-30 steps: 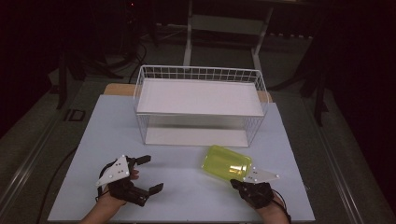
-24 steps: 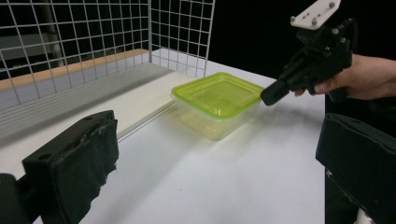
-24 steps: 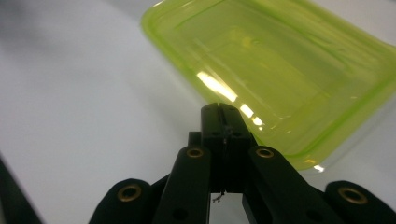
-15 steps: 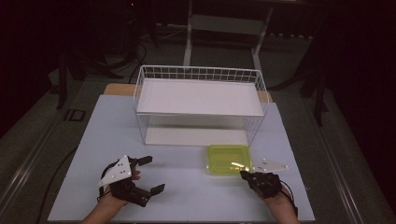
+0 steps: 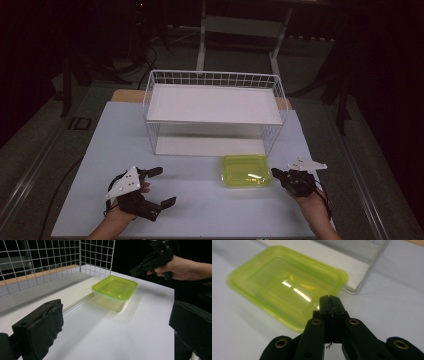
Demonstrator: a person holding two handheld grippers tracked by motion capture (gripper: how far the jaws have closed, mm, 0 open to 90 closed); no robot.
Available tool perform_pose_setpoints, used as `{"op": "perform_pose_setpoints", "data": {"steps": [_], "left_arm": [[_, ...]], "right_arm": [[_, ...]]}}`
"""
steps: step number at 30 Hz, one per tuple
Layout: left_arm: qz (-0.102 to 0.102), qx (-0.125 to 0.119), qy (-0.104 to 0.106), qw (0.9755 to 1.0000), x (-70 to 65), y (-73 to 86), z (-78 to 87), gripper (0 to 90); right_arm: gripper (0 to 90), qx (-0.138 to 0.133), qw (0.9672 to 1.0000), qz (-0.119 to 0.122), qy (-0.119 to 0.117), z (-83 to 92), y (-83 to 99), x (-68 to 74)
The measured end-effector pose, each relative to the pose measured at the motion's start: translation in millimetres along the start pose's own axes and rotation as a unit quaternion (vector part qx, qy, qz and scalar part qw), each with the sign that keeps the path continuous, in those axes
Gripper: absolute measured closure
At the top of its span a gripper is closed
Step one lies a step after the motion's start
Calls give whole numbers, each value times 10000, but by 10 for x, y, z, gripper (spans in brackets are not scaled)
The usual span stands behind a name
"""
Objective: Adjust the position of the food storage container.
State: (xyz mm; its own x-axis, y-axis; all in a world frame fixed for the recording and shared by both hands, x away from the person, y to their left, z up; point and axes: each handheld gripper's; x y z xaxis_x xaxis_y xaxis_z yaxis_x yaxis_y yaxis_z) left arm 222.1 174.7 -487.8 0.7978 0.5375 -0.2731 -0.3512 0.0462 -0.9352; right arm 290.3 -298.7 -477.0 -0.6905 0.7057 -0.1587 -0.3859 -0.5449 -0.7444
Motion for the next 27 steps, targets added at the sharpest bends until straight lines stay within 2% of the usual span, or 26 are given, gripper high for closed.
{"op": "perform_pose_setpoints", "data": {"steps": [6, 8, 11, 16, 18, 21, 27], "left_arm": [[6, 16, 12, 10000, 3, 7, -4, 0], [13, 20, 13, 10000, 5, 8, -7, 0], [13, 21, 17, 10000, 5, 10, -13, 0], [6, 27, 28, 10000, -3, 12, -16, 0], [13, 29, 32, 10000, -2, 12, -15, 0], [13, 20, 37, 10000, -1, 11, -14, 0], [1, 43, 50, 10000, -5, 14, -21, 0]], "right_arm": [[899, 111, 9999, -67, 19, -139, 58, -149], [899, 112, 9998, 24, 164, -157, 62, -137], [899, 130, 9998, 27, 179, -176, 55, -128], [900, 150, 9999, 63, 11, -224, 30, -82], [900, 177, 9998, 90, 53, -244, 22, -66], [900, 153, 9999, 15, -15, -253, 16, -61], [900, 131, 9997, 110, -149, -284, -36, 30]]}}
Point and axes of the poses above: each handheld gripper's, and its own axes: z roughly backward along the jaws, y roughly out of its underside, x roughly to its left, and after that the axes turned 10 degrees about z, right-handed
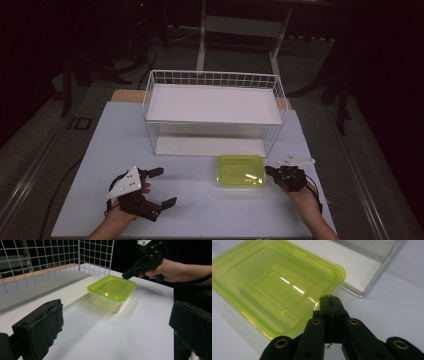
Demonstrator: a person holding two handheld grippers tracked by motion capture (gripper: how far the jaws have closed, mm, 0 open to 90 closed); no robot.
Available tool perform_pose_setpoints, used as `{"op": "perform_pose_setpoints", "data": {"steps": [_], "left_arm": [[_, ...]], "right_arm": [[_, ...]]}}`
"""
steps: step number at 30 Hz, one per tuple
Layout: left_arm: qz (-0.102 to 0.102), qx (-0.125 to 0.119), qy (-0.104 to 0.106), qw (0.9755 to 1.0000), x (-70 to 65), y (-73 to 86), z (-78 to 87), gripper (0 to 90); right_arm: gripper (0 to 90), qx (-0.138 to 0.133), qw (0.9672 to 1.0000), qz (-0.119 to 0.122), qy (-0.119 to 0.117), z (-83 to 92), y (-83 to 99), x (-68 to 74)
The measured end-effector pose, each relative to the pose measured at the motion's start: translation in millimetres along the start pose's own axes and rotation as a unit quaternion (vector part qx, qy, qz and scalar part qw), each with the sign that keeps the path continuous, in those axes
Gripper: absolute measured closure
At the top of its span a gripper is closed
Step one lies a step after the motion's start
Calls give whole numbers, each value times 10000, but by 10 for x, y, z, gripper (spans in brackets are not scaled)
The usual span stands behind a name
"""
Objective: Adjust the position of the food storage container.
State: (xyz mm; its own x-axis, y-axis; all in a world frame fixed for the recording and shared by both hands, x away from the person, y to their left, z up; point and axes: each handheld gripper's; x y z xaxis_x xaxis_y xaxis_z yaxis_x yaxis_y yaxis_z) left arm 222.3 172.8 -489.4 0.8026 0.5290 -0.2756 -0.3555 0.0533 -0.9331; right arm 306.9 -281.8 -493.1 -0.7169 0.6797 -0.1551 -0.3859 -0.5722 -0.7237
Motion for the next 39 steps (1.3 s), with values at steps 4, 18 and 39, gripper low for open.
{"op": "perform_pose_setpoints", "data": {"steps": [4, 18, 39], "left_arm": [[7, 7, -1, 10000, 1, 2, 0, 0], [-64, 70, 44, 9999, -15, 12, -13, 0], [-16, 78, 51, 10000, -20, 25, -16, 0]], "right_arm": [[900, -16, 9999, 94, -89, -46, -60, 62], [900, -43, 9990, 348, -290, -242, -267, 193], [900, -110, 9962, 672, -534, -441, -507, 468]]}}
Point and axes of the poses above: each handheld gripper's, and its own axes: z roughly backward along the jaws, y roughly out of its underside, x roughly to its left, and after that the axes turned 10 degrees about z, right-handed
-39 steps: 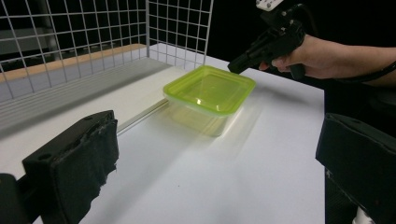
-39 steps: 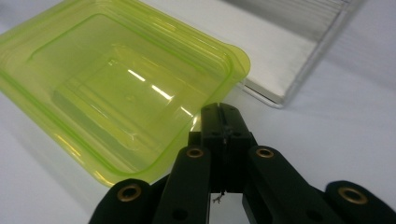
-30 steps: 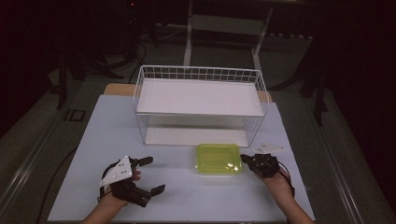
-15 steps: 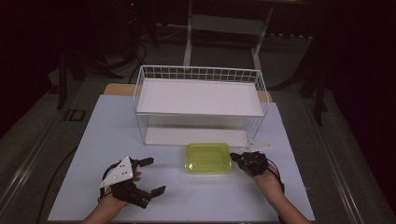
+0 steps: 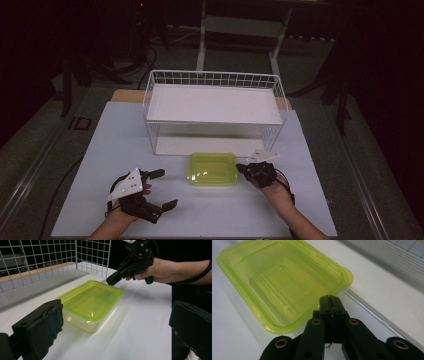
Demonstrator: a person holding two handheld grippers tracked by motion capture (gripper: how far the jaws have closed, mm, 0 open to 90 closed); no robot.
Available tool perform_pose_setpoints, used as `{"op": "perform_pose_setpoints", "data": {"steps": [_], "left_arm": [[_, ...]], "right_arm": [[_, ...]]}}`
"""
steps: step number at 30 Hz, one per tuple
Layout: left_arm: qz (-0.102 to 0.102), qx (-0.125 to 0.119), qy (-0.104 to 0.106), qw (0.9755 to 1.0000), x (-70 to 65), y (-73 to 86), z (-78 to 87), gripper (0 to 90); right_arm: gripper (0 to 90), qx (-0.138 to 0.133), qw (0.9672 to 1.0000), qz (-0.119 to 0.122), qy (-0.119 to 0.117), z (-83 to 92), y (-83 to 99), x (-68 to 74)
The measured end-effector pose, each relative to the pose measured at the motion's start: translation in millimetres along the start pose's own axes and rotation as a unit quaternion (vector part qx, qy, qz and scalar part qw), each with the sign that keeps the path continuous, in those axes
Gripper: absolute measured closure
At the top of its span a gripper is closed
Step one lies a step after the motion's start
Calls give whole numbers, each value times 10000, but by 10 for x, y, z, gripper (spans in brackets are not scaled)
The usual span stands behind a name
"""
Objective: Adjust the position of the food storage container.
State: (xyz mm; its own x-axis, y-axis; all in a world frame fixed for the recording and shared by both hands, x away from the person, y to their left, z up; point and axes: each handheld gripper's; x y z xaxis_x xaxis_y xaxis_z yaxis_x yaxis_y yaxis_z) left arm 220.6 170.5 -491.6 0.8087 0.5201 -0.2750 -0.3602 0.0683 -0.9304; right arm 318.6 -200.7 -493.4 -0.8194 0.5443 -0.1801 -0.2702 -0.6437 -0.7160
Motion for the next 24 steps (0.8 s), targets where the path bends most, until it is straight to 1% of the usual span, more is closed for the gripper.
{"op": "perform_pose_setpoints", "data": {"steps": [2, 5, 8, 10, 11, 13, 14, 15, 16, 17, 18, 19, 20, 21, 22, 23, 24], "left_arm": [[16, 0, 12, 10000, -1, 0, -3, 0], [37, -17, 28, 10000, -1, -2, -3, 0], [29, -30, 20, 10000, -2, -1, 0, 0], [11, -25, -19, 10000, -3, -4, 2, 0], [-10, -21, -40, 10000, -4, -4, 0, 0], [-20, 3, -132, 9999, -9, -5, -12, 0], [-13, 10, -137, 9999, -10, -5, -17, 0], [22, -1, -105, 9999, -9, -7, -21, 0], [8, 0, -68, 10000, -8, -11, -26, 0], [-45, 43, -88, 9999, -14, -18, -32, 0], [-105, 72, -97, 9999, -16, -24, -34, 0], [-105, 72, -97, 9999, -16, -24, -34, 0], [-185, 73, -120, 9997, -12, -30, -42, 0], [-157, 99, -97, 9998, -7, -33, -43, 0], [-122, 124, -126, 9998, 1, -34, -50, 0], [-77, 145, -270, 9995, 6, -36, -50, 11], [-34, 127, -308, 9994, 8, -37, -49, 14]], "right_arm": [[899, -1, 10000, 18, -21, -12, -12, 3], [899, -36, 10000, 27, -72, -67, -66, 45], [889, -22, 10000, 77, -42, -81, -88, 57], [843, -40, 10000, 8, -44, -67, -89, 47], [842, -49, 10000, -27, -34, -52, -85, 41], [807, -71, 9999, -91, 8, -13, -75, 32], [800, -82, 9999, -149, 13, 11, -70, 27], [774, -118, 9997, -191, 1, 34, -63, 23], [747, -131, 9997, -191, 30, 57, -58, 21], [728, -121, 9997, -178, 65, 81, -55, 24], [666, -133, 9997, -189, 100, 104, -50, 31], [666, -133, 9997, -189, 100, 104, -50, 31], [584, -154, 9996, -197, 136, 124, -46, 38], [513, -148, 9993, -256, 239, 156, -41, 58], [456, -179, 9991, -275, 262, 171, -39, 67], [383, -287, 9989, -320, 203, 188, -36, 75], [298, -414, 9983, -401, 8, 198, -33, 76]]}}
Point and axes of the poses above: each handheld gripper's, and its own axes: z roughly backward along the jaws, y roughly out of its underside, x roughly to its left, and after that the axes turned 10 degrees about z, right-handed
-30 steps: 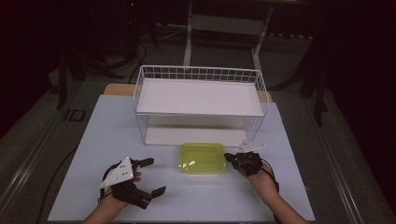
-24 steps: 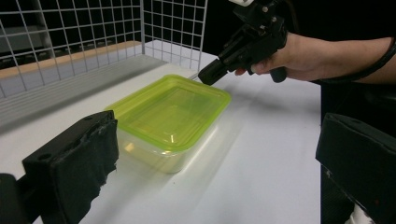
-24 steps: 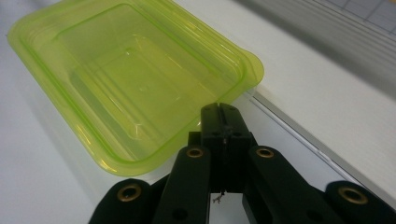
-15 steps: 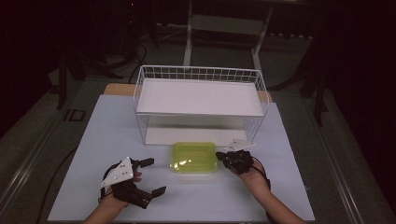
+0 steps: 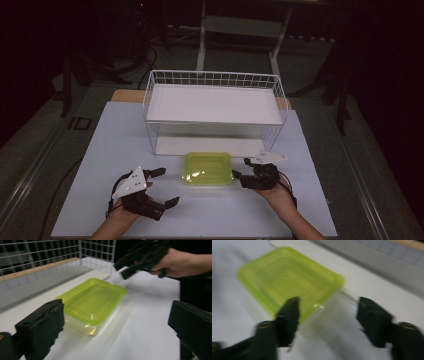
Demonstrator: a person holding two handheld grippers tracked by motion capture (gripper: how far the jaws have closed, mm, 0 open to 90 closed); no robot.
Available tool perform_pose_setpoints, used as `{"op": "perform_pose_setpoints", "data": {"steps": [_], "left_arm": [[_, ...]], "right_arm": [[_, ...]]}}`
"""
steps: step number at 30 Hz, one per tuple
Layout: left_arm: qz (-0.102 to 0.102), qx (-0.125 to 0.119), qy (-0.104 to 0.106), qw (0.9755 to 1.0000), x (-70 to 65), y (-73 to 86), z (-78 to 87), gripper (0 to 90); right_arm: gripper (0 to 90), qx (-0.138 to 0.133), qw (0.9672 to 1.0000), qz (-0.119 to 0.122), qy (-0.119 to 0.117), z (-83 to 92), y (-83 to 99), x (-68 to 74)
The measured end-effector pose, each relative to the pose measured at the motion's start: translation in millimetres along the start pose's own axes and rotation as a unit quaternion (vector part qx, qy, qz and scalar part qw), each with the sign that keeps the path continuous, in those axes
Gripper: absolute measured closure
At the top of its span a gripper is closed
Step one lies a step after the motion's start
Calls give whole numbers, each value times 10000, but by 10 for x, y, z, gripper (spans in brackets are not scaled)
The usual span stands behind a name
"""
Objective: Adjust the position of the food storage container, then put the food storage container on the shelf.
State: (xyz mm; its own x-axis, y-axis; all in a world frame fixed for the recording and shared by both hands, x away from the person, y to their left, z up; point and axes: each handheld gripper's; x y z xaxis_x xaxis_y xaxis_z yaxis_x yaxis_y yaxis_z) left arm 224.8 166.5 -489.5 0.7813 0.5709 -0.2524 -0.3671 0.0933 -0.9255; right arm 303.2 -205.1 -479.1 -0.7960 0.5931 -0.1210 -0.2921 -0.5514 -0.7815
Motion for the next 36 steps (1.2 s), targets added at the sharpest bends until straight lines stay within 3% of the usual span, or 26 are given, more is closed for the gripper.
{"op": "perform_pose_setpoints", "data": {"steps": [3, 6, 11, 14, 16, 20, 21, 26, 30, 31, 33, 34, 36], "left_arm": [[99, -103, 13, 9999, 2, -22, 9, 15], [221, -102, 33, 9997, -2, -42, 15, 15], [420, 105, 26, 9991, -18, -69, -4, 15], [402, 293, -132, 9987, -17, -112, -27, 15], [439, 374, -174, 9982, 10, -174, -36, 15], [478, 361, -253, 9979, 31, -238, -47, 15], [459, 359, -403, 9975, 60, -364, -107, 15], [597, 488, -402, 9962, 136, -488, -270, 15], [842, 653, -575, 9926, 228, -493, -441, 15], [944, 767, -612, 9907, 252, -479, -491, 20], [1077, 927, -953, 9853, 282, -439, -600, 136], [1124, 1006, -897, 9845, 311, -414, -638, 174], [1286, 1116, -958, 9807, 365, -373, -701, 162]], "right_arm": [[206, -3, 9999, 64, -115, 2, -2, 22], [149, -179, 9995, -136, -227, 25, 2, 20], [171, -195, 9997, -149, -24, 57, -17, 45], [178, -209, 9995, -199, -142, 80, -34, 48], [208, -334, 9994, -25, -105, 118, -56, 65], [184, -285, 9995, 25, -126, 146, -99, 72], [185, -285, 9995, 25, -126, 146, -99, 72], [115, -242, 9992, -305, 92, 164, -209, 74], [111, -64, 9991, -396, 132, 46, -228, 92], [114, -18, 9991, -431, -24, 12, -224, 93], [152, 38, 9987, -498, -76, -43, -204, 95], [153, 89, 9986, -505, -145, -78, -194, 92], [210, 183, 9981, -568, -125, -146, -171, 85]]}}
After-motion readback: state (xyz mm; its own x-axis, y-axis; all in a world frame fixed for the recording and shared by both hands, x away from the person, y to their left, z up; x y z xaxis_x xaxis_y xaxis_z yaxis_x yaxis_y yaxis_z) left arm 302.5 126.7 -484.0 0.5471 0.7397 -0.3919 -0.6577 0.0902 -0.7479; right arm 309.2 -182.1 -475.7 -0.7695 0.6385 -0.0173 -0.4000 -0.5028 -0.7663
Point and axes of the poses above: each handheld gripper's, and its own axes: z roughly backward along the jaws, y roughly out of its underside, x roughly to its left, and after that the axes turned 10 degrees about z, right-handed
